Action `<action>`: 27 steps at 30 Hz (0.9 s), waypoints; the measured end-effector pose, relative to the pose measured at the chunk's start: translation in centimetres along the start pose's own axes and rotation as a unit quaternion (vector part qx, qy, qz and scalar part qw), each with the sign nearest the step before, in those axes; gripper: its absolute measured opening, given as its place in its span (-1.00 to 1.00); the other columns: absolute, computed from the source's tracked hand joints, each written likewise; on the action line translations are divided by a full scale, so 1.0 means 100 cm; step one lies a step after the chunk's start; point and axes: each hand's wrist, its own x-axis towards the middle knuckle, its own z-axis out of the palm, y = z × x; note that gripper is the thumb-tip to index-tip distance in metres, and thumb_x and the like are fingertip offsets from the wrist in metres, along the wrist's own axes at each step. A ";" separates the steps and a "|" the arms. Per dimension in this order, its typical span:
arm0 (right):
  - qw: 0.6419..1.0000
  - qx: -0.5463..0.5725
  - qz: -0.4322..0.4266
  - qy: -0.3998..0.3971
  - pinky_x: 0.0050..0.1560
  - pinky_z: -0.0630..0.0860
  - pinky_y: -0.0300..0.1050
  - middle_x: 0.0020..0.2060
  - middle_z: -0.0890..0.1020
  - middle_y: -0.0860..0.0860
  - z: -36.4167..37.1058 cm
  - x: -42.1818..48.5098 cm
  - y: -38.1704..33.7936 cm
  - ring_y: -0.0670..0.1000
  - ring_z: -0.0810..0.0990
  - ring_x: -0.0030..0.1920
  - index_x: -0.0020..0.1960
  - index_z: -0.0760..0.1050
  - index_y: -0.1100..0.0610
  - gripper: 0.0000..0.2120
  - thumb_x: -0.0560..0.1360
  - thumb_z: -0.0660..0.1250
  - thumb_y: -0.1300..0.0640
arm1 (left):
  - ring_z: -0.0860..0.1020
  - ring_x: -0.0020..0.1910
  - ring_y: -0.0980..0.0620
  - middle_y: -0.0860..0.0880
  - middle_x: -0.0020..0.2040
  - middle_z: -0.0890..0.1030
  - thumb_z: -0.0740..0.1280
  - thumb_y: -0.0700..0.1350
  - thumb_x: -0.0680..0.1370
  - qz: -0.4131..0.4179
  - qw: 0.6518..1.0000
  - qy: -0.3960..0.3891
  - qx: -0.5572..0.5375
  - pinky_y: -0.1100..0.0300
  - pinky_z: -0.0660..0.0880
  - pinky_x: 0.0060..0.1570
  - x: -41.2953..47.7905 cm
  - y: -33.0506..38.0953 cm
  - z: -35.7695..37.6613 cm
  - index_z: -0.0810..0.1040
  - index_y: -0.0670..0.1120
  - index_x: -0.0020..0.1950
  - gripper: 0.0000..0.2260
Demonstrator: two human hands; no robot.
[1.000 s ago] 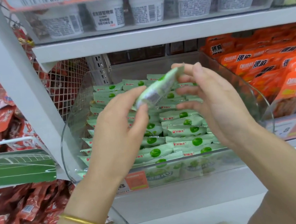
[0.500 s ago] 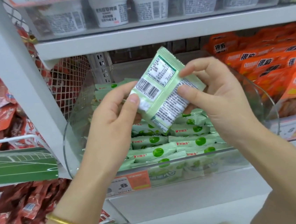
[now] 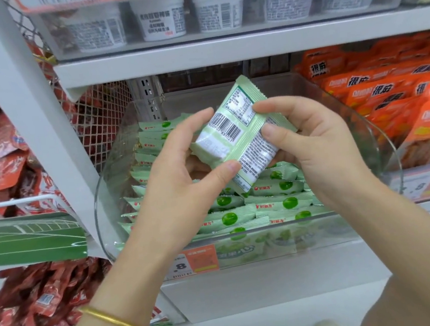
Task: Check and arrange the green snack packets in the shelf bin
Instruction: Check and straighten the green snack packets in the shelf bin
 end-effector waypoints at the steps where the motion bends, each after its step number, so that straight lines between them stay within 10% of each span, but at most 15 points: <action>1: 1.000 0.000 0.001 0.001 -0.31 0.60 -0.12 0.02 0.62 0.06 0.000 0.000 0.001 -0.03 0.62 -0.21 0.01 0.55 0.12 -0.77 0.48 0.28 0.40 | 0.62 -0.03 0.00 0.10 0.09 0.61 0.46 -0.23 0.41 -0.001 1.000 0.002 0.000 0.09 0.60 -0.03 0.000 0.000 0.000 0.40 0.20 0.22 -0.48; 9: 0.999 0.038 0.023 -0.013 -0.37 0.55 -0.19 -0.03 0.62 0.25 -0.006 0.003 0.001 0.17 0.50 -0.13 -0.01 0.63 0.11 -0.78 0.45 0.26 0.25 | 0.62 -0.10 0.07 0.00 0.09 0.56 0.41 -0.12 0.49 -0.096 0.987 0.109 -0.073 0.12 0.55 -0.05 0.004 -0.002 -0.004 0.32 0.16 0.36 -0.50; 15: 0.998 -0.011 0.000 -0.066 -0.22 0.59 -0.15 0.07 0.59 0.25 -0.006 0.001 0.002 0.10 0.59 -0.11 0.06 0.60 0.08 -0.50 0.37 0.20 0.58 | 0.58 -0.05 0.06 -0.03 -0.01 0.57 0.35 -0.14 0.53 -0.162 0.966 0.158 -0.125 0.04 0.60 -0.04 0.008 -0.008 -0.013 0.44 -0.01 0.26 -0.69; 22: 0.963 -0.241 -0.097 -0.073 0.23 0.45 -0.01 0.15 0.45 -0.14 0.001 0.004 0.005 -0.13 0.44 0.24 -0.12 0.58 -0.06 -0.84 0.35 0.48 0.12 | 0.60 -0.25 0.17 0.08 0.02 0.55 0.26 -0.10 0.59 -0.188 0.965 0.154 -0.094 0.29 0.49 -0.40 0.008 -0.007 -0.017 0.54 -0.07 0.13 -0.84; 27: 0.965 -0.235 -0.110 -0.023 -0.24 0.36 -0.41 -0.34 0.54 -0.24 0.010 0.003 0.008 -0.26 0.48 -0.29 -0.17 0.51 -0.01 -0.89 0.42 0.44 0.12 | 0.57 -0.36 0.19 0.10 -0.11 0.62 0.10 -0.01 0.64 -0.116 0.973 0.172 0.098 0.10 0.48 -0.19 0.007 -0.009 -0.021 0.51 0.06 -0.01 -0.81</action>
